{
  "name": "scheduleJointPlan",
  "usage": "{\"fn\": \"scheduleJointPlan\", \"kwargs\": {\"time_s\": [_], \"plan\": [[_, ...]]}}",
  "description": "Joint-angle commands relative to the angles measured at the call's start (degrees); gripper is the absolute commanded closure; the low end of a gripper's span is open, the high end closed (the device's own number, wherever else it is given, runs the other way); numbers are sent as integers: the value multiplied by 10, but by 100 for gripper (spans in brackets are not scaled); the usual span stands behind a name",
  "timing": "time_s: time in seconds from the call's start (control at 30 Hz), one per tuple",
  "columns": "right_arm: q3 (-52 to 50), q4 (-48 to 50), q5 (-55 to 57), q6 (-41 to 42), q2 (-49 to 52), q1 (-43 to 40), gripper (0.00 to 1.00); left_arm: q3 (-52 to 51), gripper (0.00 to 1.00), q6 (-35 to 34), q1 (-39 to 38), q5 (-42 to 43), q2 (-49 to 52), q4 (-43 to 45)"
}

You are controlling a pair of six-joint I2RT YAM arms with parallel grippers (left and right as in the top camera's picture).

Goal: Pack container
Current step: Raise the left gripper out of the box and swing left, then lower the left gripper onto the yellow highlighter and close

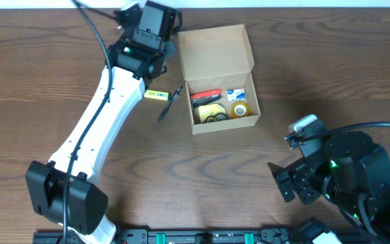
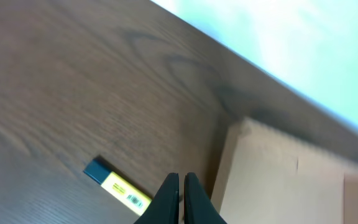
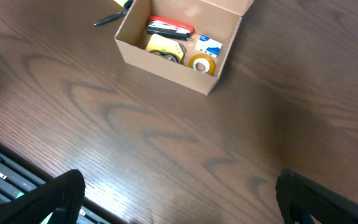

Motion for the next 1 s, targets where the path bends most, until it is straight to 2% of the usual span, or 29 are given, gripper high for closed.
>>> {"fn": "scheduleJointPlan", "kwargs": {"time_s": [0.0,0.13,0.23,0.3,0.4,0.47,0.57,0.6,0.67,0.97], "plan": [[0,0,7,8,-1,-10,1,9,94,-191,6,-58,-3,-3],[0,0,7,8,-1,-10,1,9,94,-330,6,-73,19,-34],[0,0,7,8,-1,-10,1,9,94,-380,6,-71,46,-51],[0,0,7,8,-1,-10,1,9,73,-408,6,-66,65,-56],[0,0,7,8,-1,-10,1,9,60,-445,7,-57,97,-61],[0,0,7,8,-1,-10,1,9,39,-459,10,-40,118,-62],[0,0,7,8,-1,-10,1,9,25,-489,17,-11,141,-76],[0,0,7,8,-1,-10,1,9,18,-501,19,-3,148,-82],[0,0,7,8,-1,-10,1,9,16,-522,21,8,161,-97],[0,0,7,8,-1,-10,1,9,18,-602,22,37,200,-164]]}}
